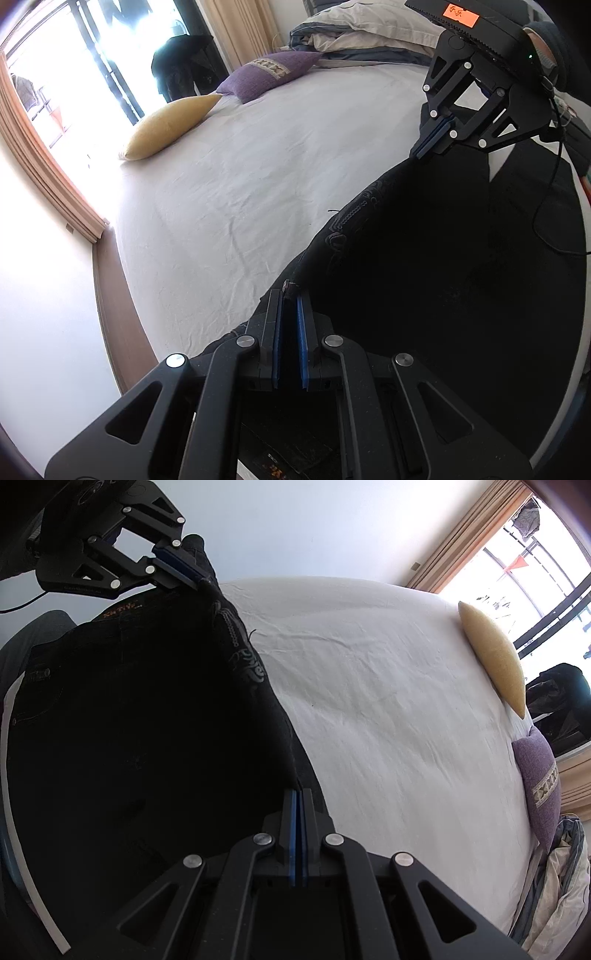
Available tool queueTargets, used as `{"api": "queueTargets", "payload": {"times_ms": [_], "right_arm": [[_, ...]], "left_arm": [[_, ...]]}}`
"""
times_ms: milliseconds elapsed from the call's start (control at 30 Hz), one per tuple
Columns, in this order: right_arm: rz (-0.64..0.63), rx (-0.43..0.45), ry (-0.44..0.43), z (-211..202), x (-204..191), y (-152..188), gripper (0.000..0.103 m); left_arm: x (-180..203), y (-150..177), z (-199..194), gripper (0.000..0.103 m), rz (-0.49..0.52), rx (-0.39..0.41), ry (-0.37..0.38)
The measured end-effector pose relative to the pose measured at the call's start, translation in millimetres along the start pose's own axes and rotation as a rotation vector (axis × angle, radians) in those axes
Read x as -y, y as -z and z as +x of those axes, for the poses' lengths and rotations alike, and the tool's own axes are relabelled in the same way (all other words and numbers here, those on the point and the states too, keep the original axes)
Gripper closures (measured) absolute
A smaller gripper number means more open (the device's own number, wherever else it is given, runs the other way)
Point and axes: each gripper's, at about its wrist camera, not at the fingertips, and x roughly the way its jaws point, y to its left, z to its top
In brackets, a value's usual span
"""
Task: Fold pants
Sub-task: 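Lift the waistband with both tools and fold the jeans lengthwise in half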
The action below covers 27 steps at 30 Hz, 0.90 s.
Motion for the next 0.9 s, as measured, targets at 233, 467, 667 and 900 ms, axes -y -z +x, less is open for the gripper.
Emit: {"api": "queueTargets", "payload": {"times_ms": [233,467,667,900], "right_arm": [[-0.009,-0.024,0.017,-12,-46,26,0.102],[-0.113,-0.095,0.036,-12,-90,43,0.102],[-0.255,-0.151,0.065,-13,-135,58,0.102],[-0.364,-0.182,0.097,-15,-170,66,0.102]], "left_arm": [[49,24,-19,0.097,0.084,-0.013,0.050],[108,49,-24,0.097,0.227,-0.051,0.072],[150,73,-24,0.097,0.347,-0.073,0.076],[182,93,-28,0.097,0.450,-0.080,0.083]]}}
